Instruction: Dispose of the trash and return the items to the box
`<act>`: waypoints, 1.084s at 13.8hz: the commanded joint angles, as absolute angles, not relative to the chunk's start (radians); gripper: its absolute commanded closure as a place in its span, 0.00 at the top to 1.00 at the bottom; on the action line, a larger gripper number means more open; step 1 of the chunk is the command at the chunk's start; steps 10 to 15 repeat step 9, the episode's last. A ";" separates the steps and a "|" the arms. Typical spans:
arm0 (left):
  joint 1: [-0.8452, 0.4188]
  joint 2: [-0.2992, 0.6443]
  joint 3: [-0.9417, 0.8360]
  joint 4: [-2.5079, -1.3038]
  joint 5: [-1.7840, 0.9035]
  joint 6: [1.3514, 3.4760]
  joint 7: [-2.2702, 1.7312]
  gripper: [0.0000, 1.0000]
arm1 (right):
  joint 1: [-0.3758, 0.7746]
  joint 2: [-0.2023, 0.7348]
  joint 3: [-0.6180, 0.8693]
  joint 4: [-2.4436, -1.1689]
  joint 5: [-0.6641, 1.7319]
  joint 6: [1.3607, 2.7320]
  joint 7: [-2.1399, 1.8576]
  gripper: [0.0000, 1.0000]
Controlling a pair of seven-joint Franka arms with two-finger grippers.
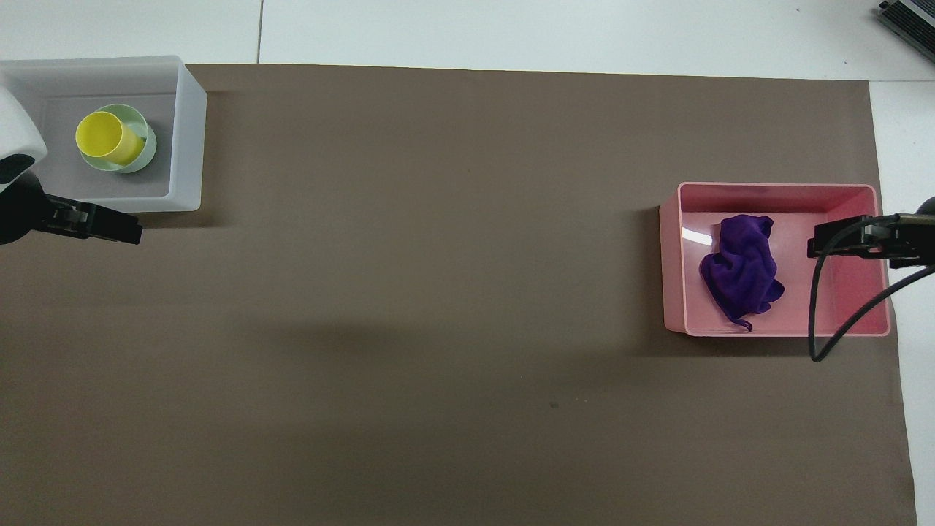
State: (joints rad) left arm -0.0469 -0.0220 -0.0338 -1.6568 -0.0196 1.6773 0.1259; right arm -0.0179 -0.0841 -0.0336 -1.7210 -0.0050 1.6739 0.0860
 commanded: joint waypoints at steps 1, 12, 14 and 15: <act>-0.049 -0.028 -0.032 -1.657 -0.002 1.664 0.101 1.00 | 0.003 -0.100 -0.028 -1.731 -0.031 1.691 0.092 1.00; -0.049 -0.029 -0.029 -1.658 -0.002 1.660 0.109 1.00 | 0.005 -0.104 -0.028 -1.720 -0.029 1.663 0.101 1.00; -0.049 -0.029 -0.029 -1.658 -0.002 1.660 0.109 1.00 | 0.005 -0.104 -0.028 -1.720 -0.029 1.663 0.101 1.00; -0.049 -0.029 -0.029 -1.658 -0.002 1.660 0.109 1.00 | 0.005 -0.104 -0.028 -1.720 -0.029 1.663 0.101 1.00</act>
